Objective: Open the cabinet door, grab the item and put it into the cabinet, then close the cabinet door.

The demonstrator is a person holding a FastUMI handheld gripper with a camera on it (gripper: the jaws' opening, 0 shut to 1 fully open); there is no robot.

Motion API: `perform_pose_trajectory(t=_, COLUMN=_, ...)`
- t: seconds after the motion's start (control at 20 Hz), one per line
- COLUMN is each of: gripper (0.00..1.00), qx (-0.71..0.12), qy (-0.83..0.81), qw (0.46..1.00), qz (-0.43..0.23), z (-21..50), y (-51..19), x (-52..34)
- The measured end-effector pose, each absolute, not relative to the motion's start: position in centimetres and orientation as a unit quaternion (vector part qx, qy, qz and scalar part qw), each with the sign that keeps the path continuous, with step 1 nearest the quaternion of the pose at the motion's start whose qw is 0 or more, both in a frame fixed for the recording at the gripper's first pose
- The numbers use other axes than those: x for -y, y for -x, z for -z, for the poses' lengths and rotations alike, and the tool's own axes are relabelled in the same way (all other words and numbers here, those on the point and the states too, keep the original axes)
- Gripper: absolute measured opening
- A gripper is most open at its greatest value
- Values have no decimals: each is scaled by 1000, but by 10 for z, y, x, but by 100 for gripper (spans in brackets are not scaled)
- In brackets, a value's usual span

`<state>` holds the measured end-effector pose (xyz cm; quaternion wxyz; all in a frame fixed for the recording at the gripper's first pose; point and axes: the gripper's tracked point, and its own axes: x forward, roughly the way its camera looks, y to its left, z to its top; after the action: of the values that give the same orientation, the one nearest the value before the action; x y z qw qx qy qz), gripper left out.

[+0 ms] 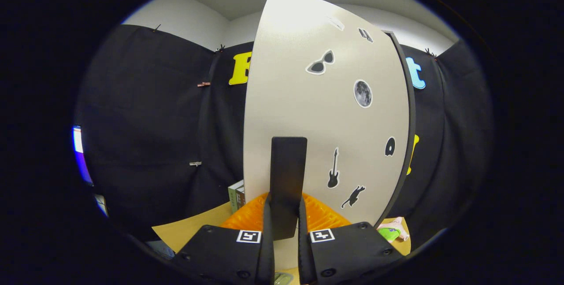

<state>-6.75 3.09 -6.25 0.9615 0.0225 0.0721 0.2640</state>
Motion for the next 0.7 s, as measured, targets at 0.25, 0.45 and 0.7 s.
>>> perform_pose_trajectory(t=0.25, gripper=25, qx=-64, qy=-23, qw=956, qz=-286, z=56, y=91, x=16)
perform_pose_trajectory(t=0.45, gripper=25, qx=-61, qy=-11, qw=961, qz=-268, z=57, y=103, x=57)
perform_pose_trajectory(t=0.7, gripper=24, qx=-49, qy=22, qw=973, qz=-223, z=54, y=109, x=102)
